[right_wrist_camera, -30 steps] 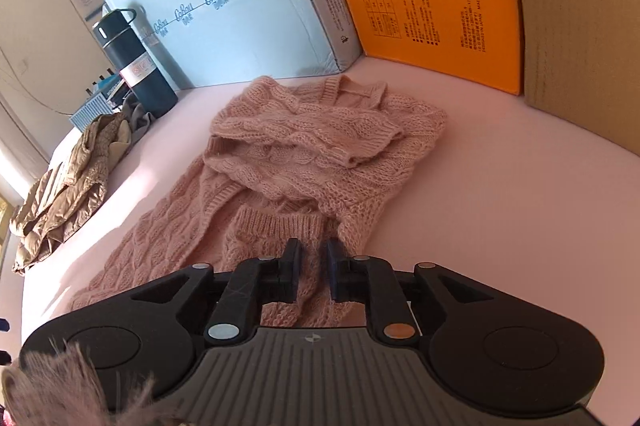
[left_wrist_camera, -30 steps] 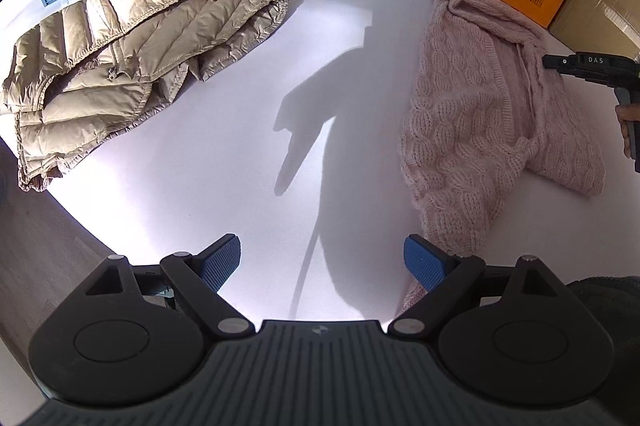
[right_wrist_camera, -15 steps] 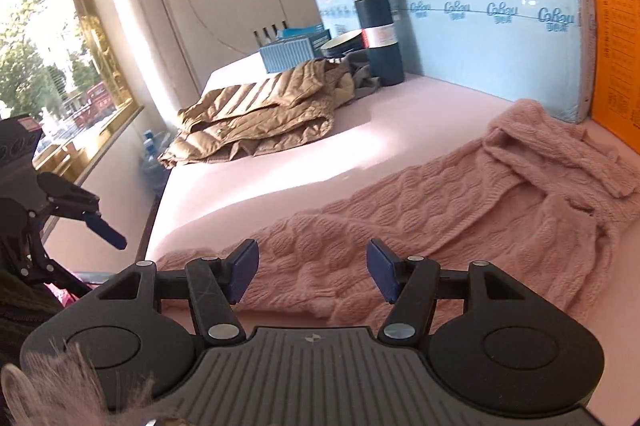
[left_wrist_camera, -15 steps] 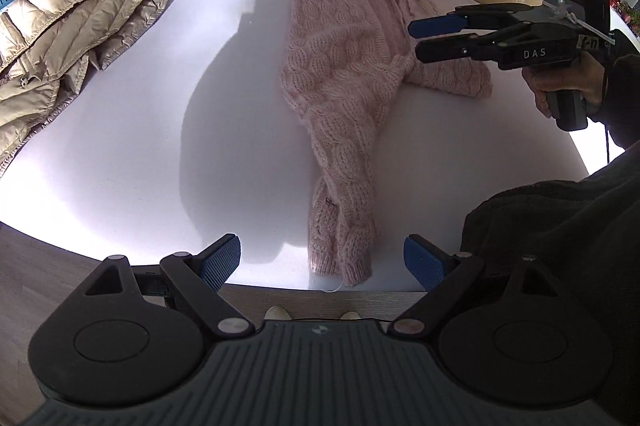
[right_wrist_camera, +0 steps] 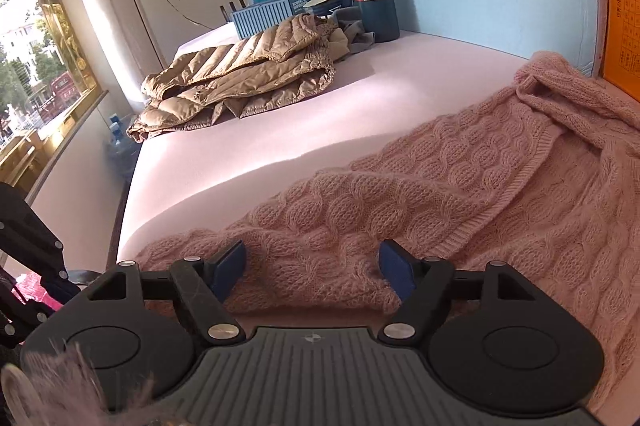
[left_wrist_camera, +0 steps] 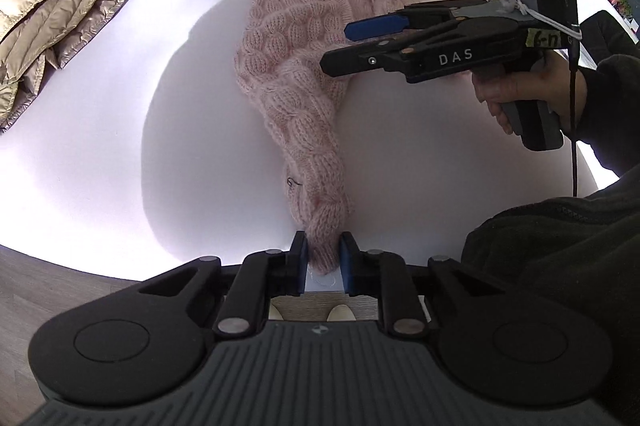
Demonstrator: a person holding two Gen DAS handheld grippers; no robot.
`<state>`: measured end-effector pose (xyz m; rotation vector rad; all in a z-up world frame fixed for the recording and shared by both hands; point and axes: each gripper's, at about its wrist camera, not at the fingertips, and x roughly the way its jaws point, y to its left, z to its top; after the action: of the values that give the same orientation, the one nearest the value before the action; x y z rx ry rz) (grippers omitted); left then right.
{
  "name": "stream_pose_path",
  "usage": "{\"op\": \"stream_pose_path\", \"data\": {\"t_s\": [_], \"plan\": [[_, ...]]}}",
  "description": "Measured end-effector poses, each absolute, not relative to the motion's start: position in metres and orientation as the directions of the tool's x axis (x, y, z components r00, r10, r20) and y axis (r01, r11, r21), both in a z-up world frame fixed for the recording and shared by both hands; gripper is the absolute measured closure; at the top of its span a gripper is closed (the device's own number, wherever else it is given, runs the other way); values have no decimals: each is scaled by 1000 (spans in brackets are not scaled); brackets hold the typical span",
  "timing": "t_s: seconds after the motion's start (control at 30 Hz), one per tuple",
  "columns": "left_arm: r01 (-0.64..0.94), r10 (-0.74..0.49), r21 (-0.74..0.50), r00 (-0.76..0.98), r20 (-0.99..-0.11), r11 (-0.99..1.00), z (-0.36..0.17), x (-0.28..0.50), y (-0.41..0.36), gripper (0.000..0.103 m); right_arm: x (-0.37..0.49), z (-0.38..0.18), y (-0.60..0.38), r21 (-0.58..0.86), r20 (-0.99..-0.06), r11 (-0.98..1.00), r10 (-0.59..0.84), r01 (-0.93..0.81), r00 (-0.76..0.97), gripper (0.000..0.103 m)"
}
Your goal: Fold clothes
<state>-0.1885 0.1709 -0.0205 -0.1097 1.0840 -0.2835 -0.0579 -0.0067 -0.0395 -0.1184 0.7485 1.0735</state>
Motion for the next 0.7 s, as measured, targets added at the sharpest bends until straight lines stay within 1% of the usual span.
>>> {"op": "stream_pose_path", "data": {"t_s": [0.03, 0.07, 0.13, 0.23, 0.3, 0.43, 0.6, 0.63, 0.7], "plan": [[170, -290, -238, 440, -850, 956, -18, -187, 174, 89, -59, -37, -14, 268, -588, 494, 764, -827, 266, 24], [153, -319, -280, 450, -834, 948, -12, -184, 181, 89, -60, -34, -22, 277, -570, 490, 776, -827, 269, 24], [128, -383, -369, 481, -789, 921, 1, -177, 192, 89, -62, -31, -37, 290, -548, 488, 790, -823, 275, 23], [111, -446, -466, 542, -712, 878, 22, -161, 203, 89, -65, -26, -56, 279, -531, 509, 789, -815, 311, 22], [118, -472, -501, 567, -675, 857, 31, -140, 207, 89, -66, -24, -68, 275, -523, 534, 781, -799, 342, 20], [155, -492, -510, 595, -636, 846, 43, -78, 206, 89, -64, -24, -87, 294, -521, 594, 757, -749, 395, 19], [206, -526, -510, 566, -634, 835, 50, 6, 194, 88, -61, -19, -105, 293, -535, 664, 710, -688, 457, 19], [209, -526, -504, 556, -643, 838, 49, 20, 192, 87, -59, -15, -111, 290, -536, 678, 699, -675, 472, 19], [211, -509, -477, 535, -674, 854, 48, 48, 188, 72, -53, -5, -123, 279, -539, 707, 675, -649, 503, 19]]}}
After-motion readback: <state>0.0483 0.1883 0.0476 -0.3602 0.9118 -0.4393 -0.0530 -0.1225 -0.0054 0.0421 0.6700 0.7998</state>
